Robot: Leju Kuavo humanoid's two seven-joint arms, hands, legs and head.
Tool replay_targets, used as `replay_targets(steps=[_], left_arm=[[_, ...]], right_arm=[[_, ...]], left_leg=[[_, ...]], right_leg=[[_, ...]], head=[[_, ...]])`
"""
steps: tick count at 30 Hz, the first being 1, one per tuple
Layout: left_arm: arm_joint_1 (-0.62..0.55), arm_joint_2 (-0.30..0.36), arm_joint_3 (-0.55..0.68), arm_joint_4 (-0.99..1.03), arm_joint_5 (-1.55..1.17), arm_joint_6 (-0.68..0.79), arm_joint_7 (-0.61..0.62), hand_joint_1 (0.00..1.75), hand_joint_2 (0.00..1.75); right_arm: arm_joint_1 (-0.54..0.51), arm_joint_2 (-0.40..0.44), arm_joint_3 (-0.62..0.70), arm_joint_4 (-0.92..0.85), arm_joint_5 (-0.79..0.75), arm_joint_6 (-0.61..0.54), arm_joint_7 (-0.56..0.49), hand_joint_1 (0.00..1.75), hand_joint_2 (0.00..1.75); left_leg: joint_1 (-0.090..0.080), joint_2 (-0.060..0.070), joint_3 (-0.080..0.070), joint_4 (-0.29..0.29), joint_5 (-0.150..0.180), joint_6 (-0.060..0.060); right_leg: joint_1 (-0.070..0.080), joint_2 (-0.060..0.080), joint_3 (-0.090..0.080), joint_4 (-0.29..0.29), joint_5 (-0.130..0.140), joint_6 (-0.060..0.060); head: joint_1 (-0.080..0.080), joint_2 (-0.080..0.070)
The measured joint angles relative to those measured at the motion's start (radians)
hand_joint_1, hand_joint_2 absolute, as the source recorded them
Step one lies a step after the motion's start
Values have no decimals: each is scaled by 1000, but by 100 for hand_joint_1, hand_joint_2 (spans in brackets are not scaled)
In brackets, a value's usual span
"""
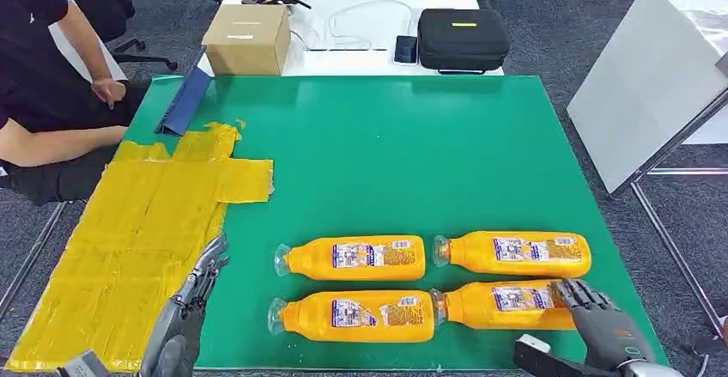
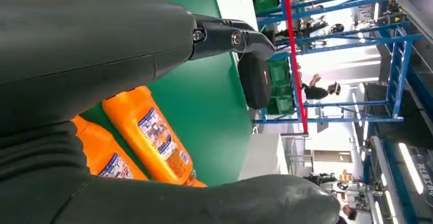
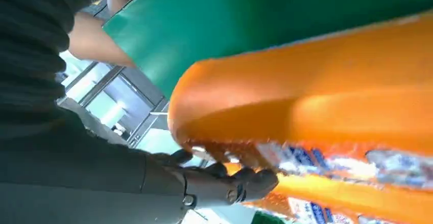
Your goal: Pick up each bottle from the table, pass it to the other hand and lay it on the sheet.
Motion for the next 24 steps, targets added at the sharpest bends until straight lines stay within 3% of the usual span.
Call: replay_targets(steps=[3, 4, 5, 6, 8, 15, 18, 24], left_arm=[[-8, 3, -4, 7, -1, -2, 0, 0, 0], [-13, 5, -6, 10, -1, -2, 0, 0, 0], [-17, 6, -8, 14, -1, -3, 0, 0, 0], [-18, 6, -10, 16, 0, -3, 0, 0, 0], [-20, 7, -13, 21, 2, -3, 0, 0, 0], [-21, 8, -14, 22, 2, -4, 0, 0, 0], [-22, 8, -15, 23, 2, -5, 0, 0, 0], [-70, 26, -43, 54, 14, -14, 10, 0, 0]], right_arm=[[-4, -14, 17, 18, -14, 18, 0, 7, 175], [-6, -23, 21, 23, -21, 18, -3, 14, 175], [-7, -31, 25, 30, -25, 17, -6, 94, 175], [-7, -35, 28, 34, -27, 16, -7, 150, 175], [-9, -43, 32, 39, -30, 16, -8, 168, 175], [-10, -47, 34, 41, -34, 18, -8, 173, 175], [-9, -50, 37, 43, -37, 19, -8, 162, 175], [-39, -170, 158, 84, -109, -10, 66, 162, 175]], left_leg=[[0, 0, 0, 0, 0, 0], [0, 0, 0, 0, 0, 0], [0, 0, 0, 0, 0, 0], [0, 0, 1, 0, 0, 0], [0, 0, 1, 0, 0, 0], [0, 0, 1, 0, 0, 0], [0, 0, 1, 0, 0, 0], [7, 4, 7, 4, -3, 0]], right_leg=[[0, 0, 0, 0, 0, 0], [0, 0, 0, 0, 0, 0], [0, 0, 0, 0, 0, 0], [0, 0, 1, 0, 0, 0], [0, 0, 1, 0, 0, 0], [0, 0, 1, 0, 0, 0], [0, 0, 1, 0, 0, 0], [5, 1, 7, -1, 0, 0]], head=[[0, 0], [0, 0], [0, 0], [0, 0], [0, 0], [0, 0], [0, 0], [1, 0]])
